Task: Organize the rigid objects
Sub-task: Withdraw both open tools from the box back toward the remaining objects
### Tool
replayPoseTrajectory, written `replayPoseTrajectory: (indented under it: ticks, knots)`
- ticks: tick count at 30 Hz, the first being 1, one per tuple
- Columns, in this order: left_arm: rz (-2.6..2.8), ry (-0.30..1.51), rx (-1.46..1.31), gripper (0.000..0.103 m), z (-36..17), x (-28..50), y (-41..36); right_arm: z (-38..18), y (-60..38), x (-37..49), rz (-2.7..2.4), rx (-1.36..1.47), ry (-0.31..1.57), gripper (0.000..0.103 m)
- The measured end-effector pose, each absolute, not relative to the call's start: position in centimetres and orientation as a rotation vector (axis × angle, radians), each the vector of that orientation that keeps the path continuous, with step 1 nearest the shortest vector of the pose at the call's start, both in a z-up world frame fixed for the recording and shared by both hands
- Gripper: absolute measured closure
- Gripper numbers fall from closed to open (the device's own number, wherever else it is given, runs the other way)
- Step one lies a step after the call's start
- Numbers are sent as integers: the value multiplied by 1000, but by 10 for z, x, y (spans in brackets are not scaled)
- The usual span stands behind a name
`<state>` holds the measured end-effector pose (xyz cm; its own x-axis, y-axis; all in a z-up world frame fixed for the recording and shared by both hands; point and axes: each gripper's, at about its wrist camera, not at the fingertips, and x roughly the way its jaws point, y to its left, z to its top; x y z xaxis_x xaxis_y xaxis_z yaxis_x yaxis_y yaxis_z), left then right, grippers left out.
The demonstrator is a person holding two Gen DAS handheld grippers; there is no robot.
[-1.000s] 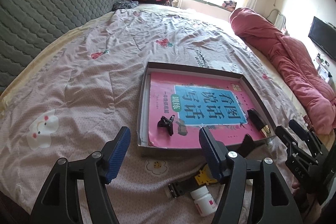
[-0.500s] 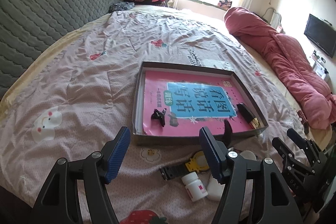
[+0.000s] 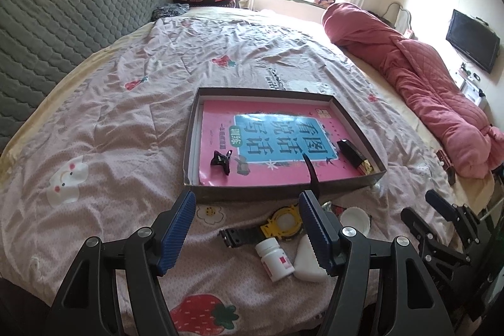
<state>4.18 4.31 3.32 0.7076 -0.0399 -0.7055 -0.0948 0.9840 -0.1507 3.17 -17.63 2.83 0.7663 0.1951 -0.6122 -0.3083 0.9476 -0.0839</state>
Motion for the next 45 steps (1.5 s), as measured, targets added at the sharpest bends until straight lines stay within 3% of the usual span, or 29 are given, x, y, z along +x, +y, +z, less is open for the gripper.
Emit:
replayPoseTrajectory:
  ticks: [45]
  knots:
    - [-11,1007,-139,33,-13,26,14,24,-156,9,374,-249,673,45]
